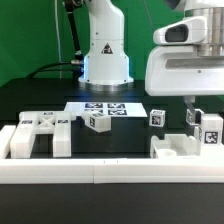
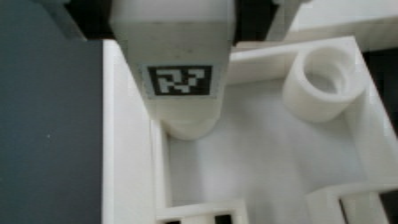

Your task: Assemble chair

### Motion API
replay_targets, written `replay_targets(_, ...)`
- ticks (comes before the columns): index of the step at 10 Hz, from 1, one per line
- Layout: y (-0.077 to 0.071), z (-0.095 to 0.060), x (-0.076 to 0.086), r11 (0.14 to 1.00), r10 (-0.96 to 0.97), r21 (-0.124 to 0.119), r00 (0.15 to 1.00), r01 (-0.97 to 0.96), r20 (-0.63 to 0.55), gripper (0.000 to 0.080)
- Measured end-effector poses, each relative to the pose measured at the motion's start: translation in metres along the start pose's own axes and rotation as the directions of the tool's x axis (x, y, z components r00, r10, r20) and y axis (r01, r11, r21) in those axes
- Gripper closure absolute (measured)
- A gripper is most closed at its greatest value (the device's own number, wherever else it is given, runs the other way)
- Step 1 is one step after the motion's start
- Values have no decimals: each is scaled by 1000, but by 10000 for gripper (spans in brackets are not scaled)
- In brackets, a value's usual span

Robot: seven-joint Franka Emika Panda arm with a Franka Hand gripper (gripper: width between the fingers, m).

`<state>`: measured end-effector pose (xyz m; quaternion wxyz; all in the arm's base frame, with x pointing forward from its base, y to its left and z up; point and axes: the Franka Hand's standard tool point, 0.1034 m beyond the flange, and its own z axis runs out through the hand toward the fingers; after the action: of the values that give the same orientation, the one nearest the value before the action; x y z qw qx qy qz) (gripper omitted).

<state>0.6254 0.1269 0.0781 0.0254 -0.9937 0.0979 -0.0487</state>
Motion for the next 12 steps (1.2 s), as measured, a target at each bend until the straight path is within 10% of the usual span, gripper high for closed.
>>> replay_targets(12, -7, 0, -1, 462, 887, 9, 462, -887, -2, 509)
